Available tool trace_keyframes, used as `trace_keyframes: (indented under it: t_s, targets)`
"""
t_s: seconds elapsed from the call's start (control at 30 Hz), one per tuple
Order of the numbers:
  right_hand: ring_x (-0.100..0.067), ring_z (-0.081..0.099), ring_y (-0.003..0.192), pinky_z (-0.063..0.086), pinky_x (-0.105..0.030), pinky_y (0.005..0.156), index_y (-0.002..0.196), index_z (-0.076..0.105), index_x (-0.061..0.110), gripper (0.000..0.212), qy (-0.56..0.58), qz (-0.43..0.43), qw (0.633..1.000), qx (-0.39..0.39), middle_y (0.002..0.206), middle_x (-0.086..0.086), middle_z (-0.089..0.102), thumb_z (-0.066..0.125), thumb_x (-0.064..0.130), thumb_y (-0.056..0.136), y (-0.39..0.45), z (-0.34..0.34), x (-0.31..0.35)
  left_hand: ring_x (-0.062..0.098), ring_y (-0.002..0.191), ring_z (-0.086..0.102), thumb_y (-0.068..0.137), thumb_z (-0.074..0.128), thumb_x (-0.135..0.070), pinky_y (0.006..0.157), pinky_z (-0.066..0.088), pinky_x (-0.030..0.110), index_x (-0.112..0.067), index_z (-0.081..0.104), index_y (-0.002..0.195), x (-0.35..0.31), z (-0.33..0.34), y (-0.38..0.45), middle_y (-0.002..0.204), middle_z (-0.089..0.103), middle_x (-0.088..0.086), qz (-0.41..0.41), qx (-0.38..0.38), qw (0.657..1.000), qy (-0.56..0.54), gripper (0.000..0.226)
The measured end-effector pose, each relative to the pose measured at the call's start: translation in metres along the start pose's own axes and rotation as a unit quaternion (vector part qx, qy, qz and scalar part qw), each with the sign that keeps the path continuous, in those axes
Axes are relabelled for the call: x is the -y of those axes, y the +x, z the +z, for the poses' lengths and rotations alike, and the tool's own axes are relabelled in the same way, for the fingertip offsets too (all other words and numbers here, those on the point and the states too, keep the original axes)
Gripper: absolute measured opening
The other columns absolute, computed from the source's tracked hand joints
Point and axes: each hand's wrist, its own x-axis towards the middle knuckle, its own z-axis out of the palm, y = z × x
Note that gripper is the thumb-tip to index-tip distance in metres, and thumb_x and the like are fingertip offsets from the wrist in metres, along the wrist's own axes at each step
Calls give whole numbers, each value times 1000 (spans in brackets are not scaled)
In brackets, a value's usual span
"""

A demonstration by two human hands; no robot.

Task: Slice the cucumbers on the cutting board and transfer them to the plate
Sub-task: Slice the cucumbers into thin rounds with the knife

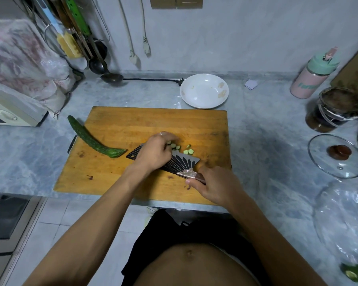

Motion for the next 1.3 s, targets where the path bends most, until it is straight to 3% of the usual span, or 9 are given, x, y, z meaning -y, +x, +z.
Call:
trace_keyframes:
  t_s: [0.13,0.27,0.33,0.47,0.53,0.7,0.83,1.03,1.3]
  targets:
    - [-16,54,63,35,-31,54,81,59,16,52,123,73,990,12,66,5,54,46,65,93,-2,9,-3,11,96,63,75,47,2,89,47,19,-11,75,98,-5,-13,-35,100,69,-2,31,-207,974,-92,39]
    - [-12,51,56,36,-31,55,67,54,15,55,231,109,967,16,60,2,53,44,60,96,-1,9,1,8,89,63,72,49,6,83,46,15,-8,76,89,10,-7,-68,92,71,1,-19,-291,951,-101,35]
    - [-12,50,54,34,-30,55,65,53,14,56,265,106,958,18,59,1,51,41,57,99,-1,7,7,11,89,63,73,51,3,83,44,12,-11,76,91,28,4,-79,93,71,1,-55,-275,956,-79,33]
    - [-6,47,42,35,-27,52,73,59,9,58,376,138,915,48,51,5,51,37,56,100,1,3,22,22,102,61,84,59,-19,84,52,33,-15,73,106,60,24,-88,108,67,1,-110,-179,978,0,27]
    - [-10,43,41,34,-25,48,77,57,13,55,421,153,891,71,55,2,50,36,59,99,3,3,30,24,103,59,87,65,-21,80,52,35,-15,71,111,62,31,-89,112,65,1,-125,-156,980,12,25]
    - [-12,41,42,34,-24,43,79,55,14,55,451,158,871,113,60,-2,49,34,61,100,11,5,41,25,104,58,89,63,-17,72,48,31,-18,69,116,60,39,-89,113,64,1,-142,-150,978,34,28]
    - [-13,40,44,34,-25,45,82,54,14,54,480,176,849,136,59,0,47,35,62,99,20,6,45,26,105,56,88,60,-17,75,47,33,-17,67,119,59,39,-95,114,64,2,-192,-170,966,44,32]
    - [-11,39,43,35,-24,44,84,55,14,57,511,205,821,149,57,3,48,35,65,97,28,9,43,27,105,55,88,59,-16,80,47,35,-16,66,120,63,38,-95,113,64,5,-193,-164,966,41,33]
    - [-10,39,43,38,-26,45,74,50,17,57,508,227,826,92,55,3,46,31,65,98,26,-3,17,22,106,58,87,59,-10,80,47,29,-15,69,116,57,35,-78,112,67,1,-115,-144,982,36,31]
